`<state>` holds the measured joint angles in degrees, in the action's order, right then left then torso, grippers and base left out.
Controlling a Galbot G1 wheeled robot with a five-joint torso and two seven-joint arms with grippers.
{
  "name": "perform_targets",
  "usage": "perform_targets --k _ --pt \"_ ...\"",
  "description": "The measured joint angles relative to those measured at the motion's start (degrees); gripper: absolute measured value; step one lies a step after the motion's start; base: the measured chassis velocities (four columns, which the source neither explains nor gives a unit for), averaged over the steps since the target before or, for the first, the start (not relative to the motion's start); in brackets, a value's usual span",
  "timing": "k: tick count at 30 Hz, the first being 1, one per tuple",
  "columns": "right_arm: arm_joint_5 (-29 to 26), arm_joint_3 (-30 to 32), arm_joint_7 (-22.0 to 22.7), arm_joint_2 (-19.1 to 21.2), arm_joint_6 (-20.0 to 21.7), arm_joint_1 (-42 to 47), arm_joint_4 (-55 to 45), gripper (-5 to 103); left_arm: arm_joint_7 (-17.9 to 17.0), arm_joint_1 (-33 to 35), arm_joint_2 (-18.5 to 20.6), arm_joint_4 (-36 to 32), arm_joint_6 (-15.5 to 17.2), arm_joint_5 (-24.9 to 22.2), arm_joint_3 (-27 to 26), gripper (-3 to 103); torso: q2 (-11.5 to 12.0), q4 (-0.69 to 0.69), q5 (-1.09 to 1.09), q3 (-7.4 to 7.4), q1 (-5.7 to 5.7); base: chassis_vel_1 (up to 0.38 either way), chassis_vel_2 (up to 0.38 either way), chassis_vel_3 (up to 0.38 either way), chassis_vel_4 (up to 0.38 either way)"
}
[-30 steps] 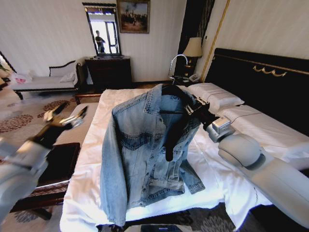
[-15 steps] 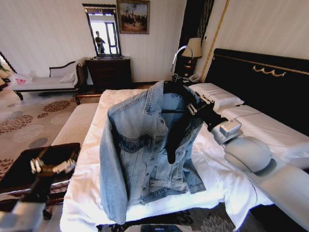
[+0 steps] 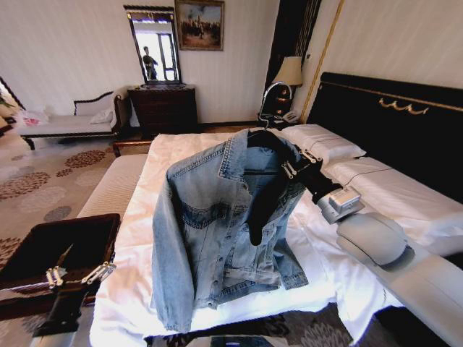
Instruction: Pick up the clothes from the bed and hang them on the clothes hanger.
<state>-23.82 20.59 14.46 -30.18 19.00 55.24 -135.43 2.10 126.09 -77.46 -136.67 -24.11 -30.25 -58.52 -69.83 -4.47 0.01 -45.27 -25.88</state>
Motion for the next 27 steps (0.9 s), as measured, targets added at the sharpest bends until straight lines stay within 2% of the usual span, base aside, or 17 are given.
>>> perform_targets --k 7,12,27 --pt "-0.46 -0.48 0.23 -0.31 0.03 -0.4 0.36 29 -0.72 -1.32 0.25 1.51 -0.48 -0.87 -1.16 100 0.0 0.0 -0.02 0.0 0.0 0.0 0.0 0.0 0.0" --pt "-0.45 -0.98 0.26 -0.72 0.08 -0.32 0.57 29 -0.66 -2.1 0.41 1.83 0.39 -1.04 -1.88 100 0.01 0.0 -0.02 -0.01 -0.01 0.0 0.0 0.0 0.0" --pt "2.02 0.8 0.24 -1.84 0.6 3.7 -0.68 29 -0.55 -2.16 0.57 1.84 0.65 -1.03 -1.92 100 0.01 0.0 -0.01 -0.01 -0.01 0.002 -0.002 -0.004 0.002"
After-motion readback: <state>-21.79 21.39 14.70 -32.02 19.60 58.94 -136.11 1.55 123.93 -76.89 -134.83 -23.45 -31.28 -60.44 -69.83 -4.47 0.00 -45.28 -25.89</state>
